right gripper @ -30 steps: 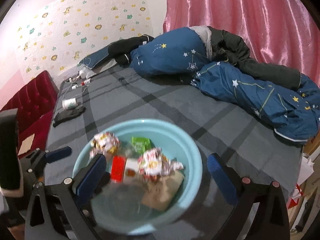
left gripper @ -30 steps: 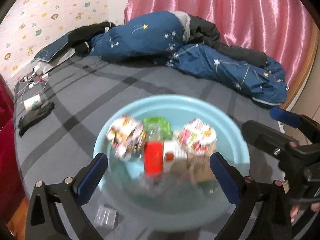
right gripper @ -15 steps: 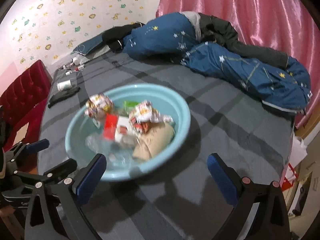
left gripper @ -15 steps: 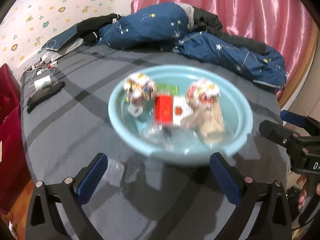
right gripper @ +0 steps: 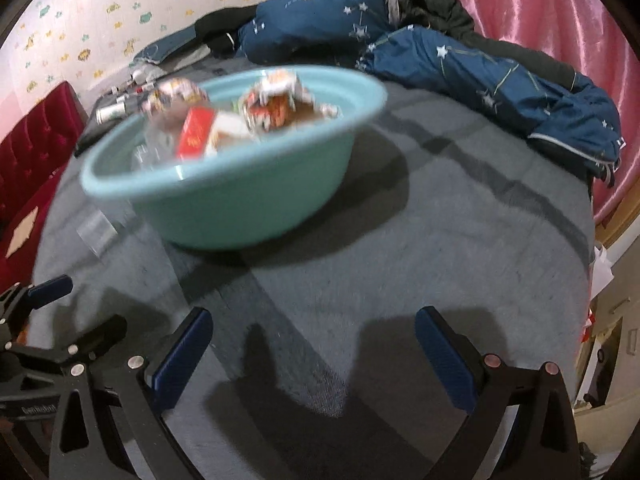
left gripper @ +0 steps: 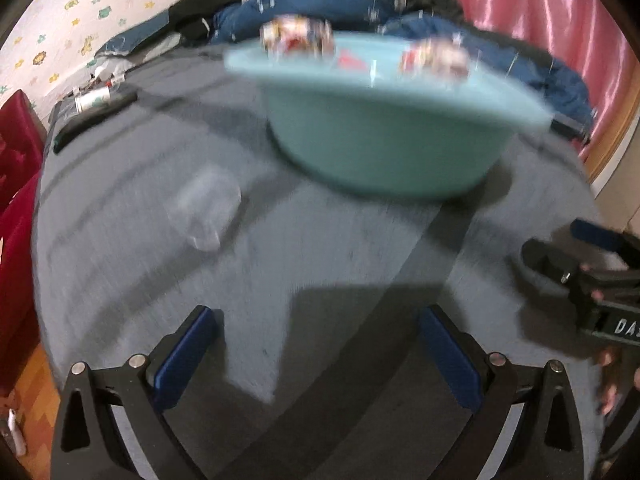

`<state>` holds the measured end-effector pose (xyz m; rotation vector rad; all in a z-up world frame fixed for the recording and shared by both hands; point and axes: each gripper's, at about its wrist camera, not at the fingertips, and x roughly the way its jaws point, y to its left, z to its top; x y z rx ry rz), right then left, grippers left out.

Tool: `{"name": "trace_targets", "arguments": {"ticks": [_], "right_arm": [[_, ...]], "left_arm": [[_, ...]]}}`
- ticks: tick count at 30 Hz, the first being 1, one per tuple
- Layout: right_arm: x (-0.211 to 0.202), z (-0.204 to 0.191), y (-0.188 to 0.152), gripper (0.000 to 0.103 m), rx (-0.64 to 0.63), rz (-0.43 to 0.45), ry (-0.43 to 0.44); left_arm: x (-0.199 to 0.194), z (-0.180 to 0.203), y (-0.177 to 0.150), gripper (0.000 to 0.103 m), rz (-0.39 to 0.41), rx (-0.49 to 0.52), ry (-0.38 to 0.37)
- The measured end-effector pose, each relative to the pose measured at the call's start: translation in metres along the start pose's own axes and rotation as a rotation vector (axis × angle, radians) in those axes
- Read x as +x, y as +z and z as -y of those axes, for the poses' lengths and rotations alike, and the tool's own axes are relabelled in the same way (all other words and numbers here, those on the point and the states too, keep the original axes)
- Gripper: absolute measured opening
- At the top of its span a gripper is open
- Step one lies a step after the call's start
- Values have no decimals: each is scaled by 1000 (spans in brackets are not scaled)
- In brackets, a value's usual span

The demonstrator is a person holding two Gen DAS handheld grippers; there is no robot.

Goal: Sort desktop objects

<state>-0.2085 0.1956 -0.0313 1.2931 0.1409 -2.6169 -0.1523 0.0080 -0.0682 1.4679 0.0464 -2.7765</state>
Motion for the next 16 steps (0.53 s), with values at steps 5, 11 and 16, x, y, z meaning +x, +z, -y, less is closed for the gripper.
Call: {"name": "trace_targets", "arguments": {"ticks": [5,11,16], "right_arm": [[36,0,-27,103,-4,-21,-20],[36,2,-28,103,1,-4,-20],[39,0,-29,103,-5,3,-28]], "left_arm": [[12,7,-9,103,40,-4,19],[9,12,-13,103,59,1,36],[7,15,-15,103,59,2,39]]}}
